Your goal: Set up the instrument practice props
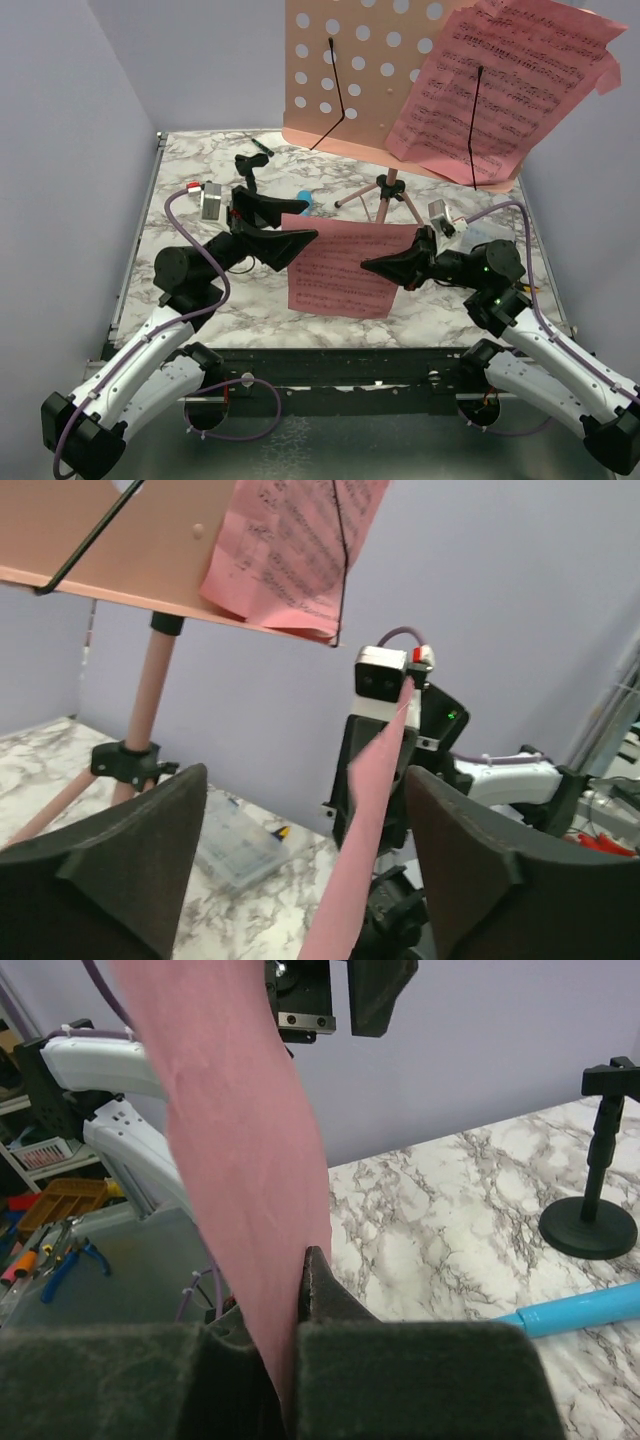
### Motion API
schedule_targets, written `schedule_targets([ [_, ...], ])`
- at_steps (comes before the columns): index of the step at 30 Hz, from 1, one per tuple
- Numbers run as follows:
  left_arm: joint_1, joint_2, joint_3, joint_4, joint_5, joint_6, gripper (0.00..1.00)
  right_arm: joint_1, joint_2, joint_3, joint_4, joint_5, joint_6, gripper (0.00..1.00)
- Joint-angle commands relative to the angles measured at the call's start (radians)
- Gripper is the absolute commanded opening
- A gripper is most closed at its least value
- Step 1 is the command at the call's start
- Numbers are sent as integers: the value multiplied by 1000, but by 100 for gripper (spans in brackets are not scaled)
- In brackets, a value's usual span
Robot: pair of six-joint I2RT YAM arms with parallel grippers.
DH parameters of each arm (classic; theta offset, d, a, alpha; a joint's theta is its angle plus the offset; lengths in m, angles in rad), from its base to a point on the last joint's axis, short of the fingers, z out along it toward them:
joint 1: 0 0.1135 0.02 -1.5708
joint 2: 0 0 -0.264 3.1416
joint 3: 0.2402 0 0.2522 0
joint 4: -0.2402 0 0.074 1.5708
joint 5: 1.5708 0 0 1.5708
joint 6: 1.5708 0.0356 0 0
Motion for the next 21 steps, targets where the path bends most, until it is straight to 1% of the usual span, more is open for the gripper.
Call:
schedule_targets([
  [1, -2, -37, -23, -99, -74, 118, 87, 3, -20, 42, -64, 21, -26, 1],
  [3, -2, -63, -33, -158, -110, 154, 90, 3, -27, 45, -76, 22, -24, 1],
  [6, -2, -95, -55, -196, -115, 185, 91, 3, -36, 51, -92, 28, -23, 1],
  [9, -2, -93, -72, -204, -50, 183, 86, 3, -43, 53, -89, 40, -14, 1],
  [11, -3, -70, -71, -202, 28, 167, 79, 3, -42, 62, -93, 43, -13, 1],
  [13, -6, -38, -63, -202, 101, 155, 74, 3, -35, 69, -95, 46, -11, 1],
  [16, -27, 14, -44, -202, 167, 144, 65, 4, -21, 80, -90, 44, -1, 1],
  [19, -58, 45, -33, -200, 178, 155, 49, 3, -2, 93, -85, 44, 10, 1],
  [21, -71, 54, -31, -199, 171, 163, 34, 3, 5, 99, -84, 49, 15, 1],
])
